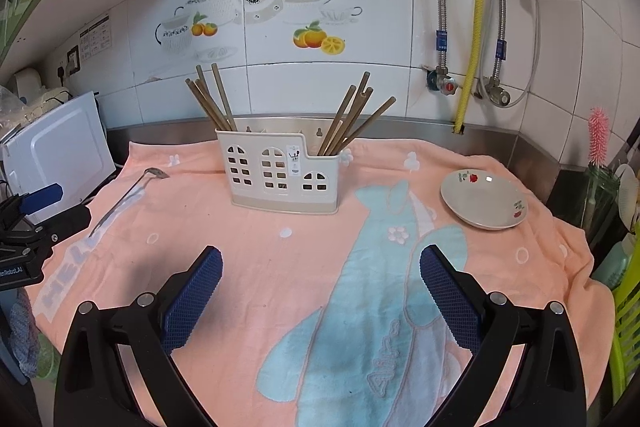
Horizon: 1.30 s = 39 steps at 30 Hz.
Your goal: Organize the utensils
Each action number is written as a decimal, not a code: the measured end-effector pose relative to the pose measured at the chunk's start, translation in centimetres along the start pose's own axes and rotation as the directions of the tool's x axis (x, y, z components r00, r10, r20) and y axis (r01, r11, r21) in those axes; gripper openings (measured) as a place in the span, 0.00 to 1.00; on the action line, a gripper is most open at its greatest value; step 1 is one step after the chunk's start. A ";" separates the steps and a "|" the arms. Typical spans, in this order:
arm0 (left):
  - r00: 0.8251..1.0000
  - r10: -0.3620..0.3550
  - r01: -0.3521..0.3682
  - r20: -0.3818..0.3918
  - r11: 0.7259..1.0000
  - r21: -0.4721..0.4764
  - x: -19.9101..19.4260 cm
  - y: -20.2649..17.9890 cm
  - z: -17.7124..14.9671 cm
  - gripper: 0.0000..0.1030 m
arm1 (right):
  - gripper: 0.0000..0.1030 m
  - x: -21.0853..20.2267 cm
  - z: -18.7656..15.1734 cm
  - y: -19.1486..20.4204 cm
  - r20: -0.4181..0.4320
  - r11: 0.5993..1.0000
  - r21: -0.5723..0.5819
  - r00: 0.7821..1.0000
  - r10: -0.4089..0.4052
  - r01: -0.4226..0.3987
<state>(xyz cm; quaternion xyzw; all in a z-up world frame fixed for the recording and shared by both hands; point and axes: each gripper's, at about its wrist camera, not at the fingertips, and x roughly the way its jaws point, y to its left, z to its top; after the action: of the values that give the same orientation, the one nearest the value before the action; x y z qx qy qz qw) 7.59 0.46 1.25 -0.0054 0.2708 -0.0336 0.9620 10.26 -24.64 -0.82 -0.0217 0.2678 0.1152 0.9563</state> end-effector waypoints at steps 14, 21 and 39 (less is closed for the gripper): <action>1.000 -0.008 0.008 -0.009 1.000 -0.004 0.1 -0.3 -0.2 0.95 | 0.93 -0.2 -0.2 0.4 0.003 1.000 -0.011 1.000 0.007 -0.007; 1.000 -0.006 0.005 -0.013 1.000 -0.012 0.3 -0.2 -0.3 0.95 | 0.93 -0.2 -0.2 0.7 0.002 1.000 -0.015 1.000 0.005 -0.005; 1.000 -0.011 0.011 -0.016 1.000 -0.017 0.4 -0.3 -0.5 0.95 | 0.93 0.0 -0.4 0.7 -0.007 1.000 -0.011 1.000 0.010 -0.010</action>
<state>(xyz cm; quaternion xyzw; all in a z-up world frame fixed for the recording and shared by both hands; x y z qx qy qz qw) 7.63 0.17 0.65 -0.0145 0.2786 -0.0365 0.9596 9.85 -23.98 -1.16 -0.0262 0.2704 0.1213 0.9547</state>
